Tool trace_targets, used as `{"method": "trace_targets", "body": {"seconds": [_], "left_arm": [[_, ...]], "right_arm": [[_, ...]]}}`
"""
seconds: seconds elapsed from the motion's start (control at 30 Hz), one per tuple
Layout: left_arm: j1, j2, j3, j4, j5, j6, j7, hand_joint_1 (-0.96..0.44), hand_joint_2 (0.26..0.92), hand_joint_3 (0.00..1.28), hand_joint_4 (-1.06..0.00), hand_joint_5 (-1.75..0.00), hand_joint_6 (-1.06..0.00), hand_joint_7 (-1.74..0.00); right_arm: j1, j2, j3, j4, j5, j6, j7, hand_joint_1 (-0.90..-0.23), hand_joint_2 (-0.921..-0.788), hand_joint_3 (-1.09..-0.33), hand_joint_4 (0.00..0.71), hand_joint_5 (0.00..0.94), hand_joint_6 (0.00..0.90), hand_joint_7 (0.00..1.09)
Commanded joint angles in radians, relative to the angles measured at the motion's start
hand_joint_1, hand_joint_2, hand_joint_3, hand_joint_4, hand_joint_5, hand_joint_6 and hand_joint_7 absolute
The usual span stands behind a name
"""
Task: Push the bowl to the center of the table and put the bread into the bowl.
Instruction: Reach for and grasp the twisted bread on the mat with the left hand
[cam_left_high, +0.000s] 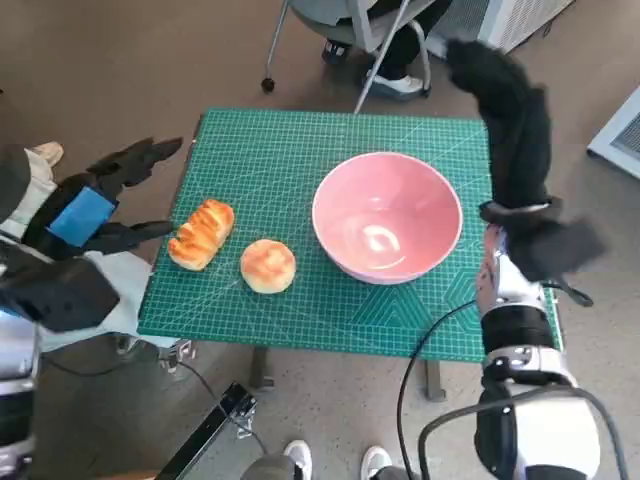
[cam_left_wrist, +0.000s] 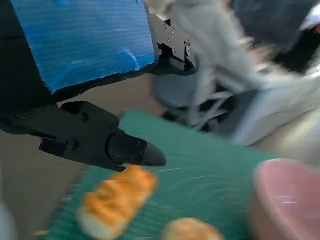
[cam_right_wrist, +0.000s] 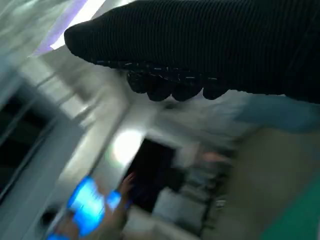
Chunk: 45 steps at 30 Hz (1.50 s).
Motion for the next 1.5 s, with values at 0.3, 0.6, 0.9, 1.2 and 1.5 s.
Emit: {"method": "trace_targets", "body": {"seconds": [0.3,0.6,0.9,1.2,1.5], "left_arm": [[-0.117,-0.013,-0.144,0.166,0.197,0.183,0.052,-0.38,0.892,0.01,-0.24,0.0,-0.35,-0.03],[-0.232,-0.119,-0.23,0.226,0.262,0.51,0.026,-0.64,0.92,0.13,-0.19,0.0,-0.23,0.0],[-0.293,-0.175,-0.323,0.222,0.31,0.676,-0.002,-0.75,0.921,0.41,-0.18,0.0,-0.16,0.0],[-0.324,-0.187,-0.385,0.26,0.316,0.663,-0.016,-0.76,0.921,0.48,-0.17,0.0,-0.13,0.0],[-0.371,-0.233,-0.409,0.395,0.302,0.634,0.022,-0.76,0.921,0.48,-0.21,-0.02,-0.12,0.0]], "right_arm": [[0.074,-0.016,0.058,-0.081,-0.021,-0.115,0.005,-0.587,-0.921,-0.763,0.344,0.009,0.001,0.84],[0.078,-0.021,0.078,-0.091,-0.036,-0.124,-0.02,-0.613,-0.921,-0.751,0.338,0.005,-0.001,0.84],[0.079,-0.031,0.089,-0.092,-0.071,-0.124,-0.064,-0.622,-0.921,-0.747,0.338,0.005,-0.001,0.85],[0.084,-0.034,0.098,-0.095,-0.083,-0.125,-0.09,-0.619,-0.921,-0.741,0.336,0.003,-0.001,0.85],[0.089,-0.04,0.105,-0.092,-0.083,-0.13,-0.105,-0.616,-0.921,-0.738,0.334,0.002,-0.001,0.85]]}}
